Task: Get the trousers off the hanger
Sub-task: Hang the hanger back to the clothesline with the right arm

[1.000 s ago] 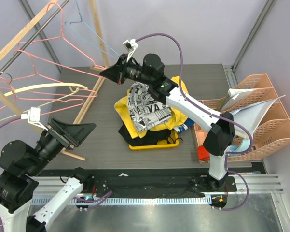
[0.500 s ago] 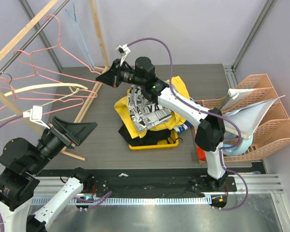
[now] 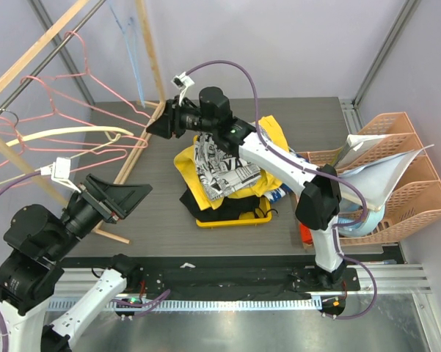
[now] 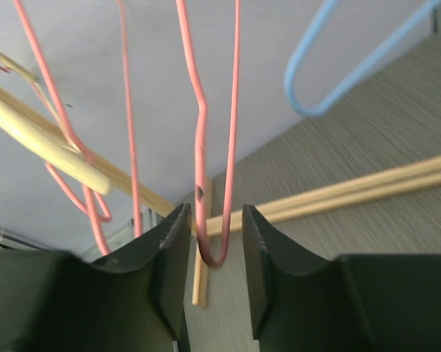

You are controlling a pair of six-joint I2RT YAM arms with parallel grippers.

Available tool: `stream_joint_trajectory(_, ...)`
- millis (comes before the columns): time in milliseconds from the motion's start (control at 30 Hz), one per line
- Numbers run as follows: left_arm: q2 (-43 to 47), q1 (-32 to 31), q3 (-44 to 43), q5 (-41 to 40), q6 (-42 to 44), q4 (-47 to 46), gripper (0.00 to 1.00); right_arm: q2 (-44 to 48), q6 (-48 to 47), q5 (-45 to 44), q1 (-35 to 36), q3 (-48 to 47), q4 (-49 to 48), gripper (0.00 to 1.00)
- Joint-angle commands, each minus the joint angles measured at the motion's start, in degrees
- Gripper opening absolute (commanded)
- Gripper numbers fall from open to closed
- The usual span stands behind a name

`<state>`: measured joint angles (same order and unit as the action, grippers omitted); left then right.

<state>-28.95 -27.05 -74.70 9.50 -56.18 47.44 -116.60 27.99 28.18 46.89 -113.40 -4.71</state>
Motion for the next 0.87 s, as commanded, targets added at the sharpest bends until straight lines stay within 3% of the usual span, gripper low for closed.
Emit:
stream_joint_trajectory(0,-0.67,-0.11,0.69,0.79,2.66,-0.33,0.82,6.64,-2.23,-3.92,0.13,0.64,11.46,0.44)
stream_joint_trajectory(233,0.91,-0.20,4.55,2.28,3.71,-0.42,0.83,18.40,-3.47,-21.04,0.13,3.71,32.17,0.73)
stream_joint_trajectory(267,1.09,-0.20,5.08,2.54,3.63,-0.42,0.83,19.73,-2.68,-23.07,0.13,4.24,34.66,0.79)
stream_joint_trajectory(400,0.48,-0.20,7.46,3.16,3.97,1.76,0.85,28.07,3.29,-34.32,0.13,11.51,46.17,0.86)
stream_joint_trajectory(433,-0.75,-0.20,7.55,3.16,4.67,2.56,0.85,30.00,6.35,-37.12,0.13,13.80,49.15,0.94)
stream_joint_trajectory(633,-0.76,-0.20,12.11,7.37,2.50,1.44,0.85,48.90,20.24,-43.73,0.39,35.86,52.61,1.00)
stream_joint_trajectory(800,6.43,-0.20,23.50,11.50,-4.27,-7.70,0.86,65.39,26.94,-38.57,1.09,54.84,48.14,1.00)
stream_joint_trajectory(833,7.93,-0.20,25.98,12.81,-6.20,-10.06,0.86,67.62,27.38,-36.73,1.09,57.48,43.43,1.00)
